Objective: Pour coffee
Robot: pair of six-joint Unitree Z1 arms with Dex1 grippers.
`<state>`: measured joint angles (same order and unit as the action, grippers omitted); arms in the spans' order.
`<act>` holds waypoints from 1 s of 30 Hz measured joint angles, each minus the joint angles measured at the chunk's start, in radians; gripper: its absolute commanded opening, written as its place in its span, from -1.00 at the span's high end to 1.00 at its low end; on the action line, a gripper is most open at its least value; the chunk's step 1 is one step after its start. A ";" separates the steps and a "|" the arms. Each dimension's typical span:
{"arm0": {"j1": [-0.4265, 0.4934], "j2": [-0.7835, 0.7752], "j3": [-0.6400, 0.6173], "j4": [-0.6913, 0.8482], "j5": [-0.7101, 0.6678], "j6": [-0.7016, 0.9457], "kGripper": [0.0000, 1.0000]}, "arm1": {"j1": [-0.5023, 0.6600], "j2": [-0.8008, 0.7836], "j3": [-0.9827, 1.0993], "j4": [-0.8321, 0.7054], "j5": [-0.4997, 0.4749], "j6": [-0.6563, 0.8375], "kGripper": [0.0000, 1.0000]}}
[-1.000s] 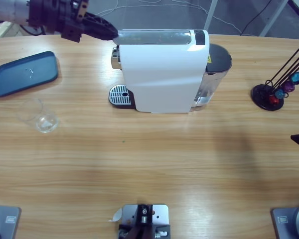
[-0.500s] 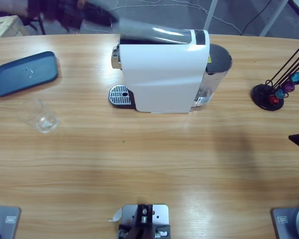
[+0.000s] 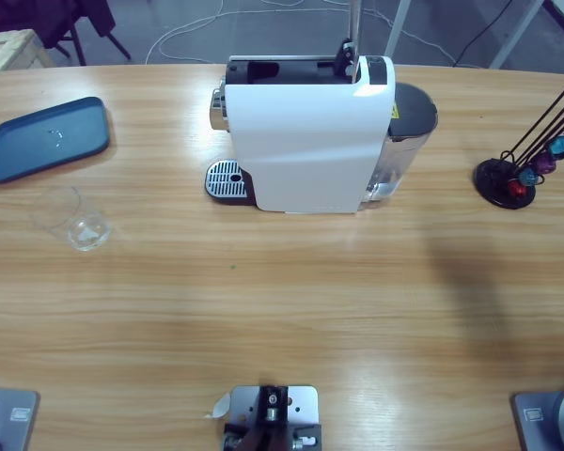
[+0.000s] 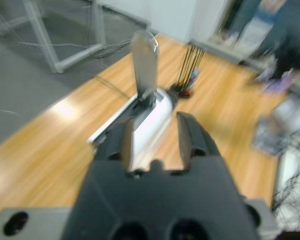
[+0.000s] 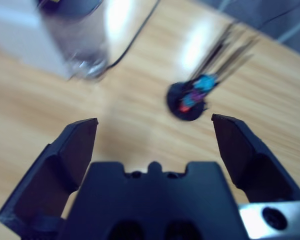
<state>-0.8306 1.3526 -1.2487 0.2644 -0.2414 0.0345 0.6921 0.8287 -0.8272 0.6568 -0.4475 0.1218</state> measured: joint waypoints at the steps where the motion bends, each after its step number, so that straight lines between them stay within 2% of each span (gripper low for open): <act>1: -0.022 -0.029 0.036 0.027 0.065 0.068 -1.00 | -0.028 -0.003 0.017 -0.019 -0.016 0.006 -0.71; 3: -0.046 -0.074 0.132 0.060 0.189 0.196 -1.00 | -0.109 -0.002 0.068 -0.097 -0.015 0.014 -0.68; 5: -0.050 -0.105 0.235 0.077 0.259 0.261 -1.00 | -0.215 0.011 0.134 -0.198 0.026 0.017 -0.44; 6: -0.048 -0.117 0.276 0.080 0.276 0.271 -1.00 | -0.263 0.030 0.162 -0.242 0.051 0.017 -0.38; 10: -0.044 -0.137 0.379 0.081 0.295 0.267 -1.00 | -0.415 0.125 0.230 -0.405 0.137 -0.011 -0.35; 15: -0.044 -0.137 0.395 -0.009 0.296 0.166 -1.00 | -0.451 0.279 0.323 -0.652 0.206 -0.034 -0.35; 19: -0.044 -0.137 0.395 -0.071 0.311 0.134 -1.00 | -0.463 0.379 0.363 -0.780 0.208 -0.034 -0.21; 28: -0.044 -0.135 0.395 -0.096 0.331 0.085 -1.00 | -0.507 0.463 0.371 -0.877 0.208 -0.050 -0.20; 30: -0.044 -0.134 0.395 -0.098 0.332 0.076 -1.00 | -0.511 0.466 0.371 -0.878 0.208 -0.054 -0.13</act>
<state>-0.8742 1.2188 -0.8534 0.1668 0.0907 0.1105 0.1814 1.2947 -0.4565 -0.2217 -0.2395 0.0682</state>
